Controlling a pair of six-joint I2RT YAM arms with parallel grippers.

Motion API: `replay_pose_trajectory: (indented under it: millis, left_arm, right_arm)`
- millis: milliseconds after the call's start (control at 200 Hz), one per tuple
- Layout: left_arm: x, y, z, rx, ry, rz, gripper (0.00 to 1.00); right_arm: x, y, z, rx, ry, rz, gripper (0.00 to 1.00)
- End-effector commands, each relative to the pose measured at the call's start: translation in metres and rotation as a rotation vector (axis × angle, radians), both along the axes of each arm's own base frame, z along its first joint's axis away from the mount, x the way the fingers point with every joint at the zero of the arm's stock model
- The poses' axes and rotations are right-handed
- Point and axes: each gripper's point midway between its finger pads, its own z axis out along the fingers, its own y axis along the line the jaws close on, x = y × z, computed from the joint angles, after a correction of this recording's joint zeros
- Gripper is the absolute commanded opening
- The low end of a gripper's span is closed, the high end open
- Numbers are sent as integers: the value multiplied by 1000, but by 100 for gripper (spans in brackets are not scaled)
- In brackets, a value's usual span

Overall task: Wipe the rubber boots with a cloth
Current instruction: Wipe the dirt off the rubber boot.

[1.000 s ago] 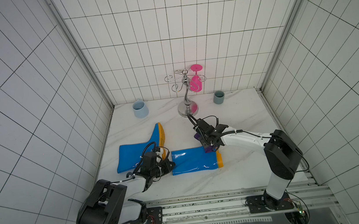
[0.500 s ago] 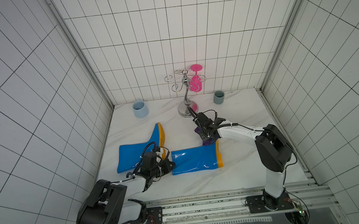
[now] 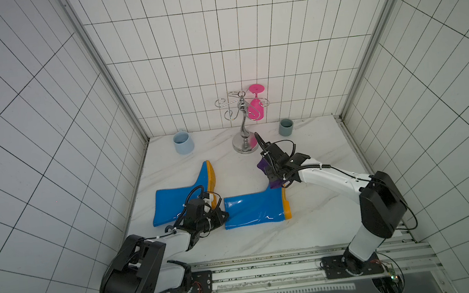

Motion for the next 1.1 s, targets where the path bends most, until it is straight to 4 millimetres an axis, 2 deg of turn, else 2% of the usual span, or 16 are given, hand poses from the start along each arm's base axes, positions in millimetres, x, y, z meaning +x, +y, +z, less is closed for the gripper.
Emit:
replay_pose_trajectory:
  millis: [0, 155, 350, 600, 895, 974, 1094]
  left_arm:
    - [-21, 3, -18, 14, 92, -21, 0]
    - [-22, 3, -18, 14, 95, -21, 0]
    - [-21, 3, -17, 15, 92, -20, 0]
    - [-21, 3, -18, 15, 93, -21, 0]
    - [-21, 3, -18, 18, 92, -19, 0]
    - [-21, 3, -18, 18, 93, -18, 0]
    - [-21, 3, -18, 17, 94, -19, 0]
  right_arm:
    - [-28, -10, -31, -36, 95, 3, 0]
    - [-46, -11, -51, -42, 150, 17, 0]
    - [-76, -8, -63, -39, 190, 38, 0]
    - [-116, -3, -72, -29, 245, 64, 0]
    - [-164, -7, -73, -5, 303, 75, 0]
    - [-177, -9, -78, 4, 336, 77, 0]
    - [-184, -13, -82, 3, 343, 65, 0]
